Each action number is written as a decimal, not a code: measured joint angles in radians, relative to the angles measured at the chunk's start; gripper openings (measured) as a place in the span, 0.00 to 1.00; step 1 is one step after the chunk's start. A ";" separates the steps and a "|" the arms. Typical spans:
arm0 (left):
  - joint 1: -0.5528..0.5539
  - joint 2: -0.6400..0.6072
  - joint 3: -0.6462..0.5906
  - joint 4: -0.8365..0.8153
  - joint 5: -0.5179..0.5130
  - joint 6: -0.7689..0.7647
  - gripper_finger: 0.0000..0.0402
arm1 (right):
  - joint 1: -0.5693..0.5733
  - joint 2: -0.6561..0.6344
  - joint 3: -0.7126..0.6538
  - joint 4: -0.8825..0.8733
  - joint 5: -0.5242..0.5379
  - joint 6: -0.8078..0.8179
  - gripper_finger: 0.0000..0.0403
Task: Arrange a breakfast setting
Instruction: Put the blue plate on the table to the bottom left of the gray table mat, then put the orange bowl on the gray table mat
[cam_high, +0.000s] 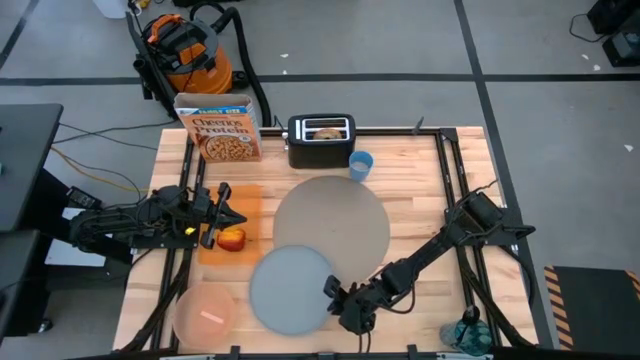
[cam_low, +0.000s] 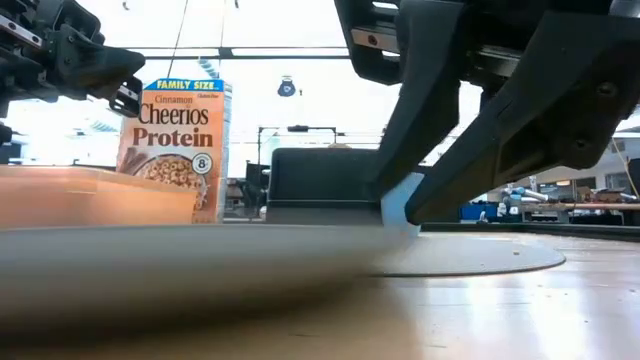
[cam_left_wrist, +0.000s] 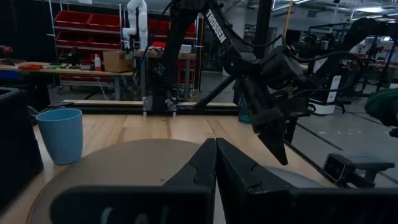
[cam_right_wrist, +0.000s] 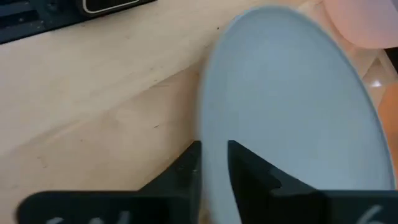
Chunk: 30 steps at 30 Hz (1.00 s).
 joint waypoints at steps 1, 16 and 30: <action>0.000 0.000 0.000 0.000 0.000 0.000 0.04 | 0.000 0.000 0.000 0.003 0.005 0.000 0.27; 0.000 0.000 0.000 0.033 0.000 -0.056 0.04 | 0.065 -0.284 0.001 -0.130 0.266 0.262 0.43; -0.091 0.105 0.000 0.174 -0.146 -0.172 0.03 | 0.039 -0.332 0.000 -0.348 0.272 0.491 0.42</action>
